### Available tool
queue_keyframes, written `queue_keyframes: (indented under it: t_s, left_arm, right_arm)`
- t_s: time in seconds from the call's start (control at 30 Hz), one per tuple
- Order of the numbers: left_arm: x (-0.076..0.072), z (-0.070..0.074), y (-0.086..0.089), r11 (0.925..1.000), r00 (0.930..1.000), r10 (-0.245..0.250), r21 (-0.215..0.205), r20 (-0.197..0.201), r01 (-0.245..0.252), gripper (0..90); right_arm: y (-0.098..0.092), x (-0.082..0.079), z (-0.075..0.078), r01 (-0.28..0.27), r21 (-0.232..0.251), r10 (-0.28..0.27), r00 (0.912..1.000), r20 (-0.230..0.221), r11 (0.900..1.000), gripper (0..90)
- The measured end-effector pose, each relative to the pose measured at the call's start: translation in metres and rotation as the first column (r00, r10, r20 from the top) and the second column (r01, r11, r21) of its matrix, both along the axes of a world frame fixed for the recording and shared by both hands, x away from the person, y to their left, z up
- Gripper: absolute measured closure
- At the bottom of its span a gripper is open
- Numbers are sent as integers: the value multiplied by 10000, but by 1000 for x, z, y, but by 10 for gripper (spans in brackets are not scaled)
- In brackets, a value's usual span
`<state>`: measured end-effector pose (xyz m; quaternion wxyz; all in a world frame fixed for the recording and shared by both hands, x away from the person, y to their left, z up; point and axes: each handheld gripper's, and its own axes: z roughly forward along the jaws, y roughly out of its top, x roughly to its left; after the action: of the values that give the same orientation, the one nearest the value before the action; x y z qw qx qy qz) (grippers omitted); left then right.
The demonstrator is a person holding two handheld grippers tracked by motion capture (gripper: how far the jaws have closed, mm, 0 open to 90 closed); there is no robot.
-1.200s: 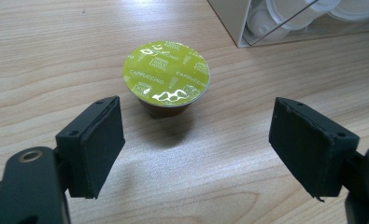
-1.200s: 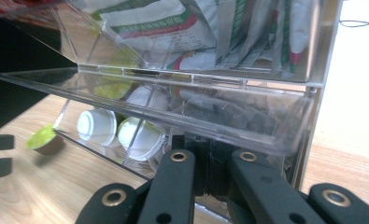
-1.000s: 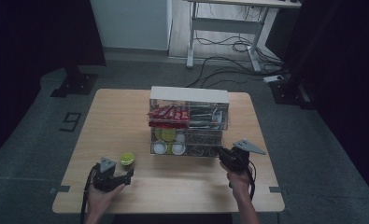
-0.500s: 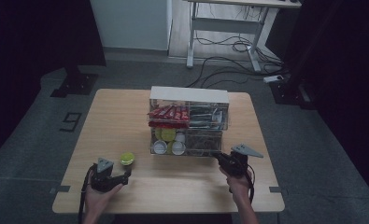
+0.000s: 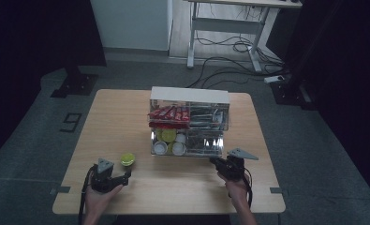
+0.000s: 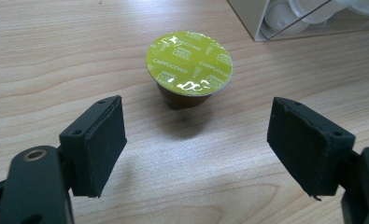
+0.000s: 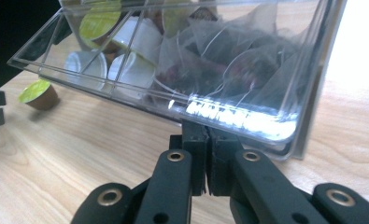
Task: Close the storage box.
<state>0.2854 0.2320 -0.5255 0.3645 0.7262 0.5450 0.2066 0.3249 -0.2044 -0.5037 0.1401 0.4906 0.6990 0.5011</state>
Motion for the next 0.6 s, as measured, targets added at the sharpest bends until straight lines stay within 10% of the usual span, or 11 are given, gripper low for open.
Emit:
queue_keyframes:
  t_s: [0.6]
  left_arm:
    - [2,-3,-1,9998,10000,8,197,-73,-7,202]
  right_arm:
    - [-5,-5,-8,-40,-2,40,9993,-384,10000,870]
